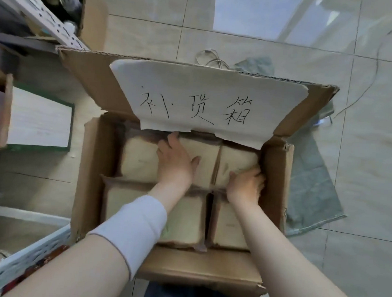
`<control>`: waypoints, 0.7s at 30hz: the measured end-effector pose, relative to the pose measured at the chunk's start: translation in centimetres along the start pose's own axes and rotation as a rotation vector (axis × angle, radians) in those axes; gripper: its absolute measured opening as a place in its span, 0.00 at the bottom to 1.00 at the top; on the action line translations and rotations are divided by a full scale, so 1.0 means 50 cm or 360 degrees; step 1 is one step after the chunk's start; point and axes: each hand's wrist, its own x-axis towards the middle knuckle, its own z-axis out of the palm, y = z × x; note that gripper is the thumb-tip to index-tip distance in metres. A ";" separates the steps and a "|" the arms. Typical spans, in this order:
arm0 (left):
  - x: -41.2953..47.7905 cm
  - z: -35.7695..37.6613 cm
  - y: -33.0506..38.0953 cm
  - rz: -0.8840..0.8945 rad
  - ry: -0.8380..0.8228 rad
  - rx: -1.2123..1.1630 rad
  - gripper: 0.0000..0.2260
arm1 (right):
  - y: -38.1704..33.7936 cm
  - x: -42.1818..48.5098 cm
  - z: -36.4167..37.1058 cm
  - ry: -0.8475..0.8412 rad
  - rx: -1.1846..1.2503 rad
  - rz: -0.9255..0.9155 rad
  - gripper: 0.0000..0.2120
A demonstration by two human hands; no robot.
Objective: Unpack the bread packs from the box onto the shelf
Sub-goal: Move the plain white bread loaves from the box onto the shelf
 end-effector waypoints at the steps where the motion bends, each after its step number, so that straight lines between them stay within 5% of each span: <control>1: 0.001 0.008 -0.003 0.0019 0.0048 -0.0014 0.34 | 0.000 0.002 0.003 0.0037 0.0049 0.0014 0.31; 9: 0.016 -0.003 -0.013 -0.0148 -0.0046 -0.0497 0.28 | 0.026 -0.027 -0.033 0.0105 0.0051 -0.0091 0.34; 12: 0.023 -0.008 -0.010 -0.0183 -0.0087 -0.0581 0.27 | 0.024 -0.040 -0.040 0.0092 -0.0002 -0.0147 0.28; 21: -0.006 -0.016 -0.028 0.0030 0.0003 -0.0902 0.26 | 0.045 -0.055 -0.073 -0.0060 0.0316 -0.0279 0.23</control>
